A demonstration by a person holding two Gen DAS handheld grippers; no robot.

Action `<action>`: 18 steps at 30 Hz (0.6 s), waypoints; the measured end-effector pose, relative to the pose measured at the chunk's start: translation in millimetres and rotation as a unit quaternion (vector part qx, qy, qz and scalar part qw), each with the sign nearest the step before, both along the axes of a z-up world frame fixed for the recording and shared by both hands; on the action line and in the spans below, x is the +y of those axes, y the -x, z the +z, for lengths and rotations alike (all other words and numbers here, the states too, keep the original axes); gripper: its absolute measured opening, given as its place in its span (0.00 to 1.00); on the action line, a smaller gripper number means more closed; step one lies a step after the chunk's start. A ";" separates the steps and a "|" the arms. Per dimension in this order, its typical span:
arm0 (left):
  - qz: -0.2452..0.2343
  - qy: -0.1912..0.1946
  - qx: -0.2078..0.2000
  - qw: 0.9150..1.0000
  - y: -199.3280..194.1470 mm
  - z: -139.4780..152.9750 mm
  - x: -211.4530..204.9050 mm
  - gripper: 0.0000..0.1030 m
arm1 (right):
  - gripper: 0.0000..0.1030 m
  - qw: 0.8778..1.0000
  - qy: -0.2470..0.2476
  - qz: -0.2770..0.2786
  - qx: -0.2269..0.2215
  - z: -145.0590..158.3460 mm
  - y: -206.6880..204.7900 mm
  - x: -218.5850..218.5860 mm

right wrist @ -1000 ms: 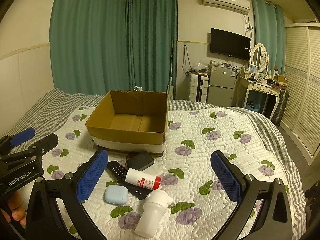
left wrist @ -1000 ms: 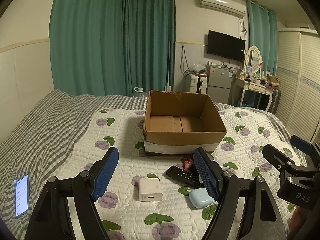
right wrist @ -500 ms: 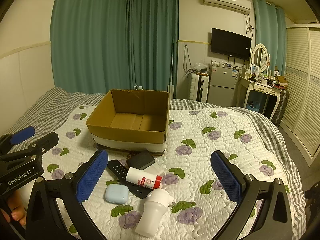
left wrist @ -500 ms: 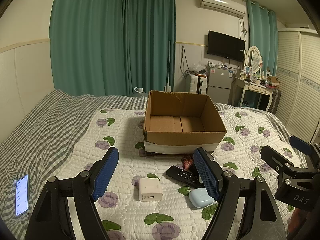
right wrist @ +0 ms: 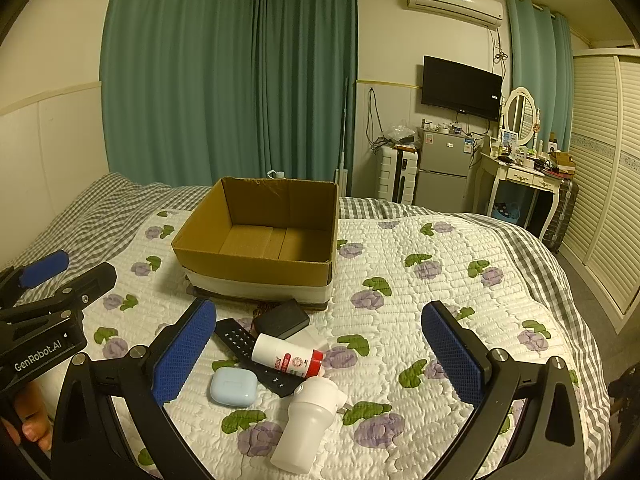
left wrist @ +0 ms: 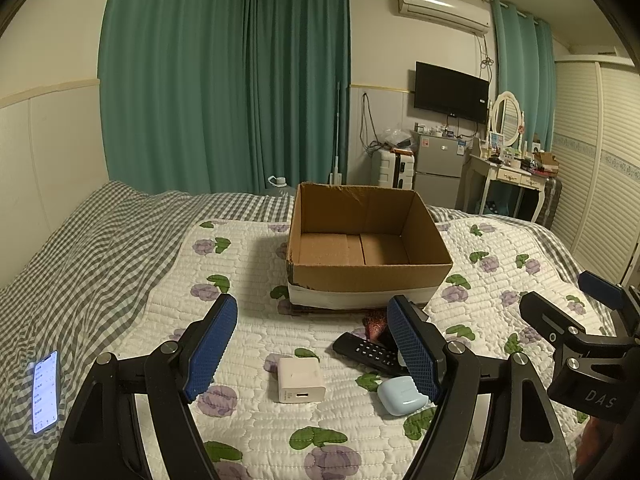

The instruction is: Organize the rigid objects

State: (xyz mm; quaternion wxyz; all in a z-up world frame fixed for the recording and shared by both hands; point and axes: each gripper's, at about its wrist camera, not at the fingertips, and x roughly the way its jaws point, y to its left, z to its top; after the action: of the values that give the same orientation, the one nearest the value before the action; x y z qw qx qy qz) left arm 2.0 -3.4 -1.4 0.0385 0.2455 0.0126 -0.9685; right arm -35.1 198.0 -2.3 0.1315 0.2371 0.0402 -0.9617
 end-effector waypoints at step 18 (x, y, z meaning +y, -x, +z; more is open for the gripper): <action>0.013 0.002 0.006 1.000 -2.3 5.0 -0.7 0.78 | 1.00 1.000 -0.006 0.008 0.001 2.7 -5.9 -1.0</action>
State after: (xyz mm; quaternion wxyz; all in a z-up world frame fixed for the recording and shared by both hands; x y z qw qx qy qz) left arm 4.3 -4.1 3.6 0.0515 0.2399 0.0141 -0.9693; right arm -29.2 197.0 0.4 0.1376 0.2365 0.0475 -0.9607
